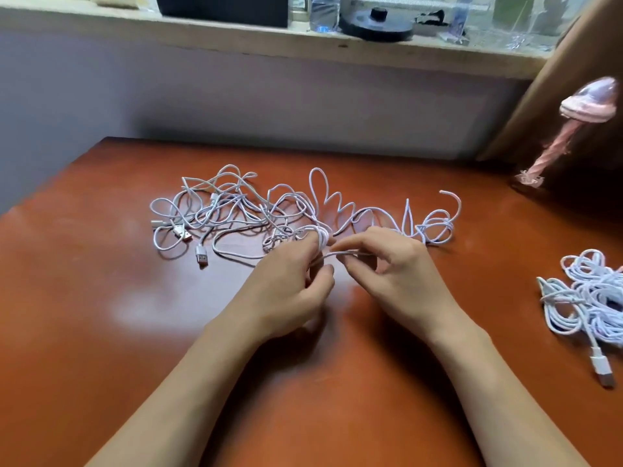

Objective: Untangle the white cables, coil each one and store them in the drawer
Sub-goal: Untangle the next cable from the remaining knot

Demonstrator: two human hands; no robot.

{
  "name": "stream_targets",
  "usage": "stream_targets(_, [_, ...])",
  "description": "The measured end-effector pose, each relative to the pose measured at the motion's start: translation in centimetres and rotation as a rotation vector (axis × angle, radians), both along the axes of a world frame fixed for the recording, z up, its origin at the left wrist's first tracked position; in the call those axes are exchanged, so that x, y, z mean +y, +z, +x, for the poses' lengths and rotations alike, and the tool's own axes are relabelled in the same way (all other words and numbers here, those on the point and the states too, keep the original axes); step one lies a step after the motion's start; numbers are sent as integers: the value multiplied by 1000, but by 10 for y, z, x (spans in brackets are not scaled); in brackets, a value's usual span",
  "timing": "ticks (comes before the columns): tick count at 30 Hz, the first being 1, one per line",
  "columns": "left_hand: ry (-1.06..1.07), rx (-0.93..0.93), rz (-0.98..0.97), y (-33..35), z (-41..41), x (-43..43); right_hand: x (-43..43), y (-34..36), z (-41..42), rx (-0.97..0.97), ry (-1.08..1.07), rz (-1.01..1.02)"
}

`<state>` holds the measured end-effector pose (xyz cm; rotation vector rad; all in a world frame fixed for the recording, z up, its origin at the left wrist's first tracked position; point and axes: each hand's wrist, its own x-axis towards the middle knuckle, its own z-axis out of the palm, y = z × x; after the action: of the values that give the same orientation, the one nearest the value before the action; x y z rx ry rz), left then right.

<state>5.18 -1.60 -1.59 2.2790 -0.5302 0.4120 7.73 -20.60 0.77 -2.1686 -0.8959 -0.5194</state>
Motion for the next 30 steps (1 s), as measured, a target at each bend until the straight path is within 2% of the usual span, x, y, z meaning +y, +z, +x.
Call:
stream_targets(8, [-6, 64, -53, 6, -9, -5, 5, 2, -12, 226, 25, 170])
stream_targets(12, [69, 58, -13, 8, -9, 2, 6, 1, -10, 197, 34, 150])
stream_targets(15, [32, 128, -76, 15, -13, 0, 3, 2, -9, 181, 40, 165])
stream_targets(17, [-38, 248, -249, 21, -17, -3, 2, 2, -7, 180, 21, 182])
stream_targets(19, [-119, 381, -528, 25, -19, -8, 0, 3, -5, 162, -4, 191])
stream_targets(21, [-173, 466, -727, 25, -19, -13, 0, 0, -6, 169, -3, 193])
stream_targets(26, [-277, 575, -1093, 30, -19, -23, 9, -11, -6, 247, -19, 131])
stream_targets(30, [-313, 625, -1256, 33, -19, -28, 10, -10, -8, 267, -30, 78])
